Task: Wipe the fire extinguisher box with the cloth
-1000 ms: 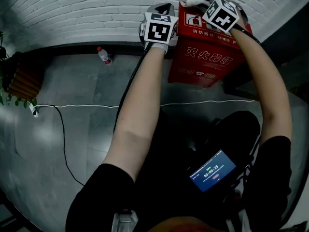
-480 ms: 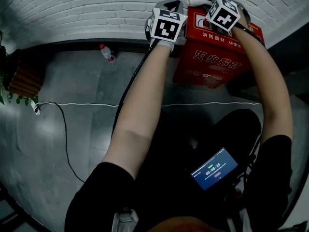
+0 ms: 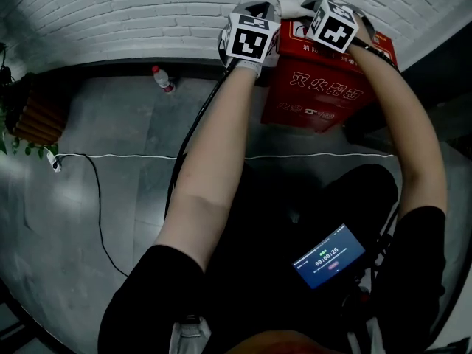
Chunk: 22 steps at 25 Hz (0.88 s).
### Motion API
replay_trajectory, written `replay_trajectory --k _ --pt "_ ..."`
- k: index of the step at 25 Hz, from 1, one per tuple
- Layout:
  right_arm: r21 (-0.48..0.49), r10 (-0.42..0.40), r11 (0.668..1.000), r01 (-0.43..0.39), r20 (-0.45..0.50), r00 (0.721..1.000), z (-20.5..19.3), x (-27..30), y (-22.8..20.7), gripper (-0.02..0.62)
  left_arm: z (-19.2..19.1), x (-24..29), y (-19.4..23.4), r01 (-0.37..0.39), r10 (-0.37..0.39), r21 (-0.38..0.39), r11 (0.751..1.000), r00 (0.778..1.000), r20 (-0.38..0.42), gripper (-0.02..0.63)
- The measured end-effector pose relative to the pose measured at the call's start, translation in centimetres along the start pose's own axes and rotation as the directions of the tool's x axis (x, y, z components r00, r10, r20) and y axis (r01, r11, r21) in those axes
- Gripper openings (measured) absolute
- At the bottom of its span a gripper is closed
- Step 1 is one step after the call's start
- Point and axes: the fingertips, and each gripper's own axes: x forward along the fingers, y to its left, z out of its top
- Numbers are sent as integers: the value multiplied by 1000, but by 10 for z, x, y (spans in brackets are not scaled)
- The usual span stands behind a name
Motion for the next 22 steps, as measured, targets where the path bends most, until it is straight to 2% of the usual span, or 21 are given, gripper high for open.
replay_trajectory --k 7,15,22 --pt "-21 22 1000 -22 27 999 9 -25 31 83 5 -31 -14 -1 1 6 1000 1000 -14 0" --pt "-72 44 997 -39 69 997 23 -66 80 83 12 -66 -45 -12 12 -84 996 1000 -3 0" --pt "-99 92 992 -82 98 991 26 -107 134 84 26 -99 -71 -13 14 -48 999 999 30 0"
